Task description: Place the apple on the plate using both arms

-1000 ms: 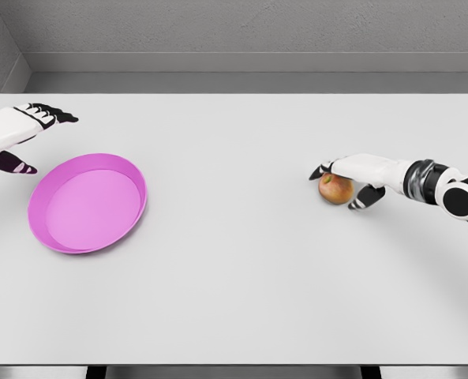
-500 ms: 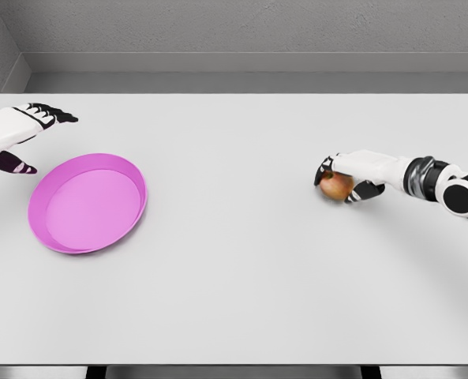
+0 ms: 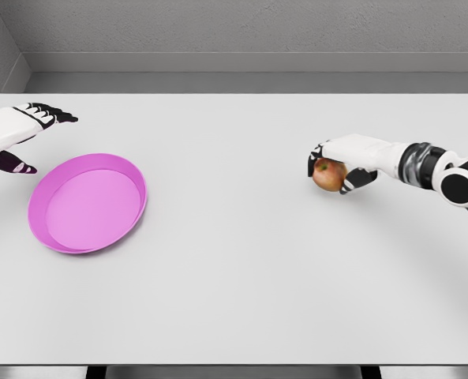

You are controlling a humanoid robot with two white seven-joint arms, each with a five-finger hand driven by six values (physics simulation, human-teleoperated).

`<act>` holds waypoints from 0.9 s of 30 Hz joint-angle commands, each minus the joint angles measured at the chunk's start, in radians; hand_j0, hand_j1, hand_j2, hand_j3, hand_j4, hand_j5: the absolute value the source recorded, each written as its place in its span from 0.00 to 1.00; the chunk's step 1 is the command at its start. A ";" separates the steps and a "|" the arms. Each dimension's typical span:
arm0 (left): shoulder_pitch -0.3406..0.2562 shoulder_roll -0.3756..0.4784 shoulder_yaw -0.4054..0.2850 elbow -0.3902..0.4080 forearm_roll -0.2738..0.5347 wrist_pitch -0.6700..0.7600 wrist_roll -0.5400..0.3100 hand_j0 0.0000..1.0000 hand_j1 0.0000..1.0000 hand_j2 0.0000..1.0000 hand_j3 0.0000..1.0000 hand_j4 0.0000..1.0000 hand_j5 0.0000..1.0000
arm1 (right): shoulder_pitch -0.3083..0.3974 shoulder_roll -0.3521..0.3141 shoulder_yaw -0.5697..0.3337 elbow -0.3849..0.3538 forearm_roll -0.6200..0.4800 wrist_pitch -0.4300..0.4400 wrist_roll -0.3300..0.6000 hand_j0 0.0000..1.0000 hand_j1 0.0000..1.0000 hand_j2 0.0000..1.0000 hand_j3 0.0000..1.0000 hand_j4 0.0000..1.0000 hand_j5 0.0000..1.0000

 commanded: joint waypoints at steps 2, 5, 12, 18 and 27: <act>0.000 0.002 0.001 0.000 0.005 0.001 0.000 1.00 1.00 1.00 1.00 1.00 1.00 | 0.000 0.013 -0.001 -0.052 -0.002 0.000 -0.001 0.49 0.49 0.49 0.49 0.49 0.49; 0.000 0.002 0.001 0.000 0.007 0.001 0.000 1.00 1.00 1.00 1.00 1.00 1.00 | 0.003 0.054 -0.001 -0.081 -0.002 -0.003 -0.001 0.49 0.49 0.49 0.49 0.49 0.49; 0.000 0.002 0.001 0.000 0.007 0.001 0.002 1.00 1.00 1.00 1.00 1.00 1.00 | 0.012 0.117 0.006 -0.118 -0.002 -0.008 -0.001 0.49 0.49 0.49 0.49 0.49 0.49; 0.000 0.002 0.001 0.000 0.007 0.001 0.002 1.00 1.00 1.00 1.00 1.00 1.00 | 0.014 0.192 0.019 -0.123 -0.002 -0.008 -0.001 0.49 0.49 0.49 0.49 0.49 0.49; 0.002 0.001 0.001 -0.002 0.007 0.001 0.002 1.00 1.00 1.00 1.00 1.00 1.00 | 0.003 0.273 0.076 -0.121 -0.002 -0.002 -0.001 0.49 0.49 0.49 0.49 0.49 0.49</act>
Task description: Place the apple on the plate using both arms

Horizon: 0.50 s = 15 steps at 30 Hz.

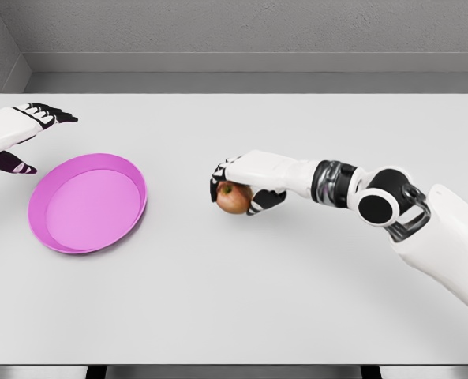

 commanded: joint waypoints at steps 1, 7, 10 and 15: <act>0.000 0.002 0.000 -0.001 0.006 0.001 0.001 1.00 1.00 1.00 1.00 1.00 1.00 | 0.000 0.025 0.015 0.000 -0.003 0.002 -0.001 0.49 0.49 0.49 0.49 0.49 0.49; 0.000 0.002 0.000 -0.001 0.006 0.001 0.001 1.00 1.00 1.00 1.00 1.00 1.00 | -0.003 0.048 0.033 0.003 -0.001 0.004 -0.001 0.49 0.49 0.49 0.49 0.49 0.49; -0.002 0.002 0.000 -0.001 0.006 0.001 0.001 1.00 1.00 1.00 1.00 1.00 1.00 | -0.008 0.048 0.035 0.004 -0.003 0.004 -0.001 0.49 0.49 0.49 0.49 0.49 0.49; 0.000 0.001 0.000 -0.001 0.006 0.001 0.001 1.00 1.00 1.00 1.00 1.00 1.00 | -0.008 0.047 0.035 0.004 -0.003 0.007 -0.001 1.00 1.00 1.00 1.00 1.00 1.00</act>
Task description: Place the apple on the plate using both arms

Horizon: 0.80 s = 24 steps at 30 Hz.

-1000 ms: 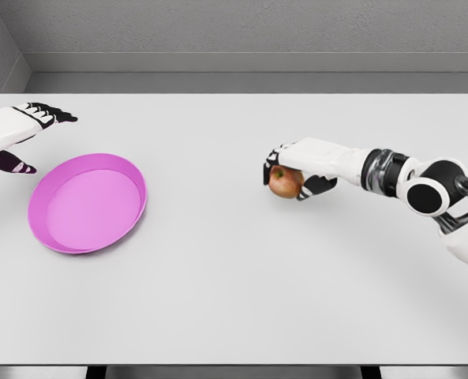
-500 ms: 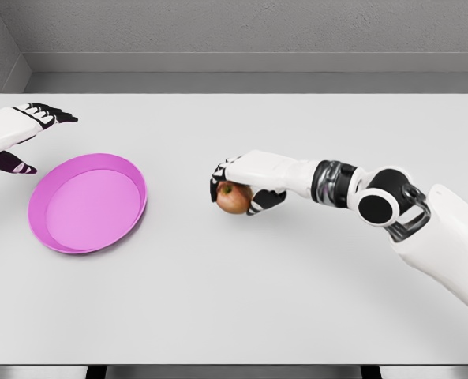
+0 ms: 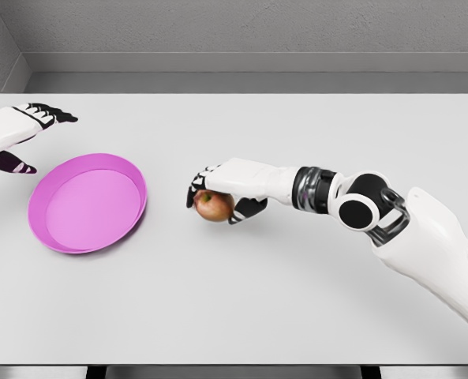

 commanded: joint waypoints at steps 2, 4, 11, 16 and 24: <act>0.000 0.001 0.000 0.000 0.006 0.001 0.001 1.00 1.00 1.00 1.00 1.00 1.00 | 0.000 0.000 -0.001 -0.002 -0.002 0.001 -0.001 1.00 1.00 1.00 1.00 1.00 1.00; 0.000 0.000 0.000 0.000 0.006 0.001 -0.001 1.00 1.00 1.00 1.00 1.00 1.00 | 0.000 0.000 -0.001 -0.002 -0.002 0.001 -0.001 1.00 1.00 1.00 1.00 1.00 1.00; -0.003 0.001 0.004 -0.005 0.011 0.001 0.001 1.00 1.00 1.00 1.00 1.00 1.00 | -0.006 -0.034 -0.032 -0.008 0.004 -0.011 -0.001 1.00 1.00 1.00 1.00 1.00 1.00; -0.005 0.001 0.005 -0.006 0.006 0.001 -0.001 1.00 1.00 1.00 1.00 1.00 1.00 | 0.002 -0.226 -0.279 -0.008 -0.005 -0.040 -0.001 1.00 1.00 1.00 1.00 1.00 1.00; -0.018 -0.017 -0.015 -0.149 -0.041 0.001 -0.001 1.00 1.00 1.00 1.00 1.00 1.00 | 0.017 -0.453 -0.392 -0.006 -0.041 -0.092 -0.001 1.00 1.00 1.00 1.00 1.00 1.00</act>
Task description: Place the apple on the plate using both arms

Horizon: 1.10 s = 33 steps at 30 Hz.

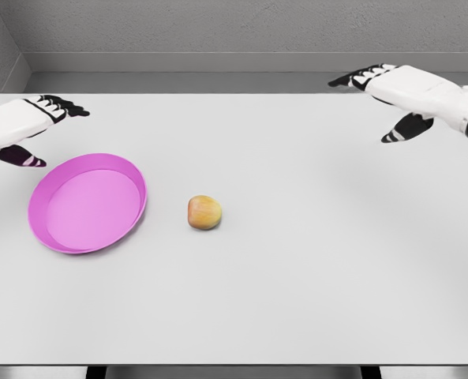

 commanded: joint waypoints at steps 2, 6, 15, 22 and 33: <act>0.002 -0.026 -0.016 -0.144 -0.072 0.001 0.001 1.00 1.00 1.00 1.00 1.00 1.00 | 0.012 -0.038 -0.028 0.003 -0.010 -0.059 0.000 1.00 1.00 1.00 1.00 1.00 1.00; -0.083 -0.046 -0.151 -0.185 -0.101 0.001 -0.010 1.00 1.00 1.00 1.00 1.00 1.00 | 0.034 -0.039 -0.028 0.002 -0.011 -0.093 0.000 1.00 1.00 1.00 1.00 1.00 1.00; -0.304 -0.123 -0.531 -0.228 -0.076 0.001 -0.027 1.00 1.00 1.00 1.00 1.00 1.00 | 0.066 -0.039 -0.074 0.017 -0.013 -0.090 0.000 1.00 1.00 1.00 1.00 1.00 1.00; -0.385 -0.147 -0.687 -0.238 0.066 0.001 -0.087 1.00 1.00 1.00 1.00 1.00 1.00 | 0.086 -0.047 -0.081 0.017 -0.011 -0.090 0.000 1.00 1.00 1.00 1.00 1.00 1.00; -0.422 -0.233 -0.744 -0.227 0.074 0.001 -0.117 1.00 1.00 1.00 1.00 1.00 1.00 | 0.100 -0.046 -0.080 0.009 -0.011 -0.090 0.000 1.00 1.00 1.00 1.00 1.00 1.00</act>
